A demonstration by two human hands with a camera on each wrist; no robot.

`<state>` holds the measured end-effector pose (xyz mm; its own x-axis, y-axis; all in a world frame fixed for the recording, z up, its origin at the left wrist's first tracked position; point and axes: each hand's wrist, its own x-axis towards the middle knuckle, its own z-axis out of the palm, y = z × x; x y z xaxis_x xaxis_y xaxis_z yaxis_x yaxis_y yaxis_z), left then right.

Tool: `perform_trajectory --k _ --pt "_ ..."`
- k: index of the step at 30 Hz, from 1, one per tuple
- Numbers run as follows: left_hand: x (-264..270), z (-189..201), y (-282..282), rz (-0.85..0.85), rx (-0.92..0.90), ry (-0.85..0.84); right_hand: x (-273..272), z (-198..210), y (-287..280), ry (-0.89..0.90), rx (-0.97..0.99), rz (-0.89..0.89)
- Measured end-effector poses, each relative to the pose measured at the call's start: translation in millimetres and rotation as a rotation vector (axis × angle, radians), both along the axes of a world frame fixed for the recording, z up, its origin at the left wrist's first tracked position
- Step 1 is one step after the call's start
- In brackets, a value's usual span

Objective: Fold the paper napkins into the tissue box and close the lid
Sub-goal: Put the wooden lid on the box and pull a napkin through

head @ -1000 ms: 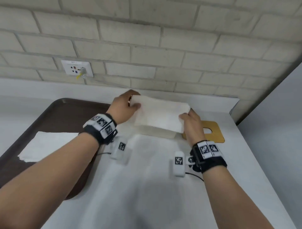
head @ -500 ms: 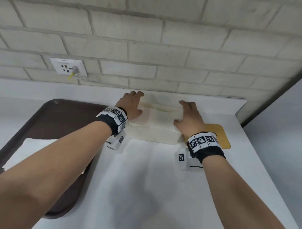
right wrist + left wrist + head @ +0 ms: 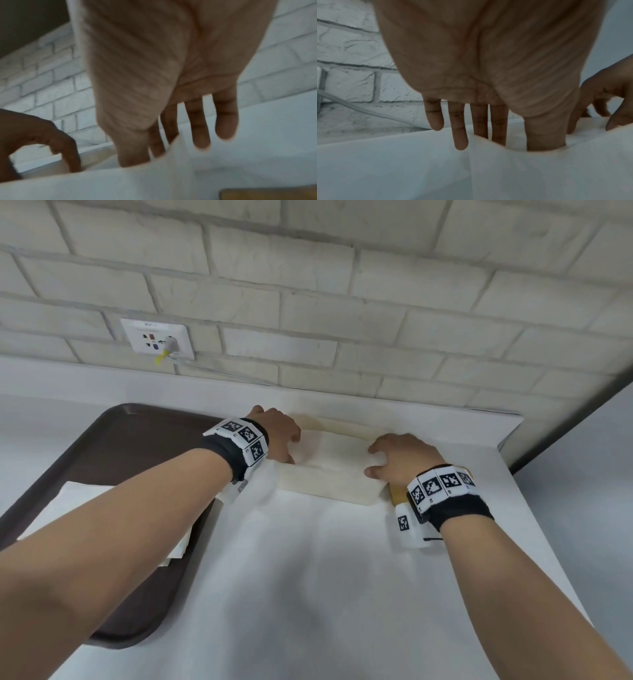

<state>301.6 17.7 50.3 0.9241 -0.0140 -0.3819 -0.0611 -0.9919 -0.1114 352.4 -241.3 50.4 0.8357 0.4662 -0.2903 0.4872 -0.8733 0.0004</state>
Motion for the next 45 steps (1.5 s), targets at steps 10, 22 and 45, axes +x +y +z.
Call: perform_trajectory --k 10,22,45 --pt "-92.0 39.1 46.7 0.264 -0.63 -0.502 -74.6 -40.5 41.6 -0.158 0.267 0.167" --pt "-237.9 -29.3 78.4 0.309 -0.407 -0.245 -207.2 -77.0 16.2 -0.295 0.573 0.199" --pt "-247.5 -4.0 107.3 0.265 -0.495 -0.586 -305.8 -60.0 11.2 -0.239 0.626 0.123"
